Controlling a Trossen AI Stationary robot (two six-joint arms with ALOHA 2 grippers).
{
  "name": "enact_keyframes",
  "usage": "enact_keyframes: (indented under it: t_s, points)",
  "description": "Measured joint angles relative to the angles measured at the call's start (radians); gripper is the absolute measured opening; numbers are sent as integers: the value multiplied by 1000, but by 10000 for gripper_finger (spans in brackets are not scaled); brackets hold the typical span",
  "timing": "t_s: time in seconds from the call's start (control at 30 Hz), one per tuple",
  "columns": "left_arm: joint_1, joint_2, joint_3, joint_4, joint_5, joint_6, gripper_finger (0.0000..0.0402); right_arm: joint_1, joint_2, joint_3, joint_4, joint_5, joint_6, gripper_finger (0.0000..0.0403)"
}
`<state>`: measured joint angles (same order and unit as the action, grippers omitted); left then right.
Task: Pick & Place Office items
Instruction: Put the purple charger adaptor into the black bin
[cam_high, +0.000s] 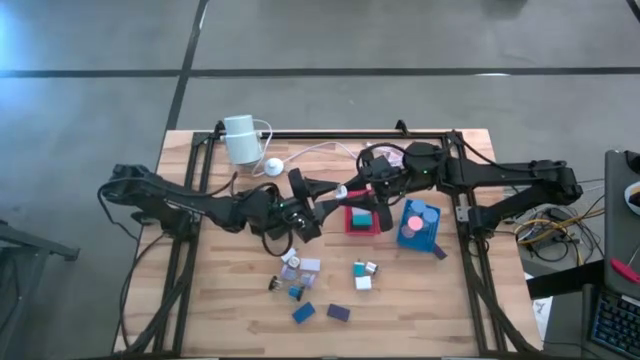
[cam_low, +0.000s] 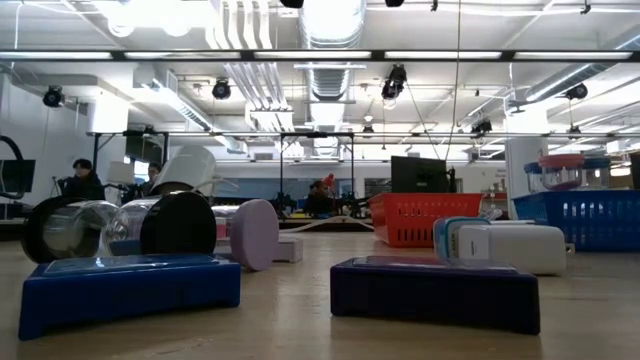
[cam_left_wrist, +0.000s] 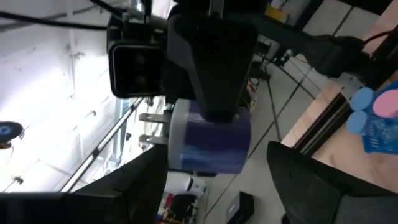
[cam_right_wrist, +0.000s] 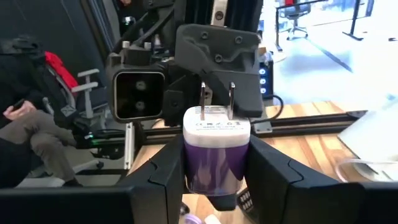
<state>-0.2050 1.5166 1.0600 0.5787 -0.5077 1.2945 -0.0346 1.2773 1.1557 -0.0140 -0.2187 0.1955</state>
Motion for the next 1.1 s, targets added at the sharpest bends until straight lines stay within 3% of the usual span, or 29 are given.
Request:
enact_keyframes:
  t_s: [0.17, 0.57, 1.1]
  points:
    - [-2, -1, 0, 5, -59, 0, 278, -4, -14, 0, -14, 13, 0, 128]
    - [-52, -1, 0, 27, -77, 87, 279, -29, -17, -1, -48, 39, 3, 129]
    - [-39, -2, 0, 27, -83, 81, 273, -29, -7, -2, -48, 35, 11, 129]
